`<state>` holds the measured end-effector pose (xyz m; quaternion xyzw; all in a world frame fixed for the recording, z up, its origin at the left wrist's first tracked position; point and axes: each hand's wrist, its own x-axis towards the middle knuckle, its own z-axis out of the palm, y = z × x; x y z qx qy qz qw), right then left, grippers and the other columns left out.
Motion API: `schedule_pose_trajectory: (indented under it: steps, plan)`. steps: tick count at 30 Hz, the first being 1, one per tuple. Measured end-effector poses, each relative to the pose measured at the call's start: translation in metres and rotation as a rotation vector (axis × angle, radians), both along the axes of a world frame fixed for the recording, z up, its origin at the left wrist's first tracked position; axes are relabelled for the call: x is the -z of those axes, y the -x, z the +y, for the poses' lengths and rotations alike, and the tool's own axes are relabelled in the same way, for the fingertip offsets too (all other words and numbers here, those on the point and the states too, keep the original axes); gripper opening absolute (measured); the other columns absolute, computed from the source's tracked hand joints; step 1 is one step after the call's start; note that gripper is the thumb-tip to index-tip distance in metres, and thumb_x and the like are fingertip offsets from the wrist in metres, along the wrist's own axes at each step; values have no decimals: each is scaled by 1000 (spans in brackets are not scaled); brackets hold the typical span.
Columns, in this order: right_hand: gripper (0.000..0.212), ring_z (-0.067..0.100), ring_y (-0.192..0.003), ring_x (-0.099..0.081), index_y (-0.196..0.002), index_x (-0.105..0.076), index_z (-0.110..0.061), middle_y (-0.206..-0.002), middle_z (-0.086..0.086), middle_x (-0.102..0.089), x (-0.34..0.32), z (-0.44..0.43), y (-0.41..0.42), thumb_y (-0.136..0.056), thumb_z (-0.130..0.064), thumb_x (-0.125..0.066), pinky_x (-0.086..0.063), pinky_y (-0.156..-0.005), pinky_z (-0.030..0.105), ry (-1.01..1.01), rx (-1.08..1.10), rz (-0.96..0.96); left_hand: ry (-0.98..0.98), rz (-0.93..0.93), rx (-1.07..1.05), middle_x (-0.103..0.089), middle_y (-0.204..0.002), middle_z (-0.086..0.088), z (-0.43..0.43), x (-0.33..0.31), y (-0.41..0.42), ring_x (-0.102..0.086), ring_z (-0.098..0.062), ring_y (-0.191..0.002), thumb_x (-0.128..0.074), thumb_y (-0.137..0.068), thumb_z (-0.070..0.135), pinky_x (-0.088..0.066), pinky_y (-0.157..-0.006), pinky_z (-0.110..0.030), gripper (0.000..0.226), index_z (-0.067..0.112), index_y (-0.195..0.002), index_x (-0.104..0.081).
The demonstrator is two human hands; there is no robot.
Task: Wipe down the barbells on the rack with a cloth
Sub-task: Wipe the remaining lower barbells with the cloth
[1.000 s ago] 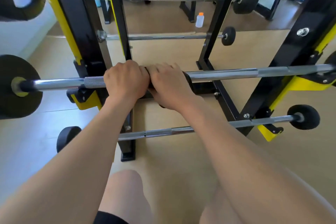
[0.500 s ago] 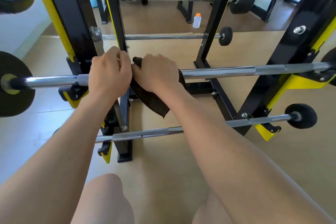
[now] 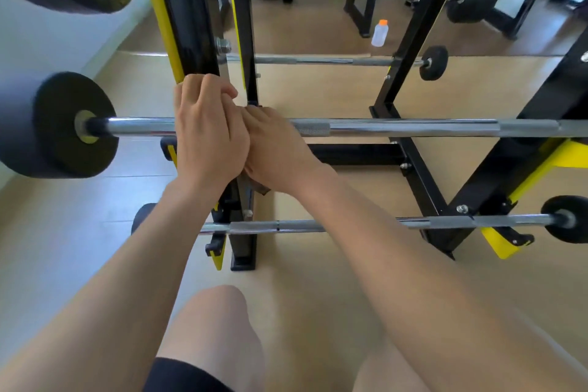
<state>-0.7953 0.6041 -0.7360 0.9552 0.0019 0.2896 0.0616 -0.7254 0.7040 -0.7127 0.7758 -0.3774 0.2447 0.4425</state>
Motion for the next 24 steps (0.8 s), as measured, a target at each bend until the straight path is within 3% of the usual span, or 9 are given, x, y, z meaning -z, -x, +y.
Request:
schedule_pose_trajectory:
  steps: [2, 4, 7, 10, 12, 15, 18, 21, 24]
  plan:
    - [37, 27, -79, -64, -116, -66, -18, -95, 3, -69, -15, -19, 15, -98, -49, -60, -44, -63, 37, -58, 134, 91, 66, 69, -4, -59, -110, -12, 0, 2, 3, -53, -18, -98, -37, -100, 12, -33, -81, -7, 28, 3, -105, -63]
    - [51, 23, -70, -57, -100, -60, -22, -82, -5, -62, -21, -37, 32, -97, -71, -46, -35, -59, 34, -120, 305, 123, 100, 12, -1, -58, -113, -16, 0, 8, 8, -52, -18, -99, -43, -99, 9, -36, -82, -11, 23, 1, -109, -62]
    - [42, 27, -84, -63, -111, -66, -13, -93, 1, -69, -12, -44, 54, -103, -49, -47, -43, -72, 39, -191, 245, 26, 61, -138, 111, -54, -111, -21, -6, 26, 28, -51, -25, -98, -59, -93, 3, -45, -81, -30, 17, -3, -108, -60]
    - [40, 31, -109, -66, -125, -68, -5, -118, 11, -74, -8, -40, 77, -94, -23, -51, -50, -100, 44, -269, 182, -57, 49, -51, 219, -53, -107, -16, -15, 47, 57, -47, -16, -88, -65, -93, 19, -44, -66, -25, 30, -4, -110, -58]
    - [30, 34, -106, -66, -111, -70, -1, -113, 14, -73, -5, -40, 95, -86, -17, -64, -53, -93, 47, -225, 180, -167, 43, 30, 209, -56, -103, -6, -21, 60, 72, -44, -7, -82, -61, -95, 33, -38, -63, -19, 38, 1, -114, -59]
    - [19, 32, -86, -62, -89, -67, -3, -98, 13, -66, 5, -45, 114, -80, -19, -72, -51, -76, 44, -105, 214, -170, -46, 45, 285, -55, -87, 8, -29, 80, 80, -47, -12, -69, -49, -97, 31, -40, -56, -33, 24, 10, -101, -59]
    - [23, 25, -78, -58, -87, -66, -7, -99, 10, -58, 15, -48, 118, -81, -25, -79, -55, -72, 42, -239, 283, 49, -164, 28, 364, -51, -70, 7, -36, 96, 80, -45, -18, -57, -43, -94, 26, -39, -48, -38, 21, 15, -79, -52]
    - [27, 19, -73, -54, -80, -60, -12, -107, 6, -50, 28, -56, 120, -79, -29, -81, -55, -64, 41, -407, 206, 167, -209, 135, 387, -43, -65, 11, -41, 107, 79, -40, -14, -55, -42, -92, 29, -32, -47, -33, 24, 27, -67, -41]
    - [42, 14, -79, -54, -81, -55, -18, -103, -1, -51, 49, -62, 128, -74, -43, -88, -51, -67, 33, -612, 204, 374, -205, 367, 418, -54, -65, 7, -43, 125, 77, -52, -14, -61, -44, -94, 27, -43, -53, -39, 30, 27, -66, -56]
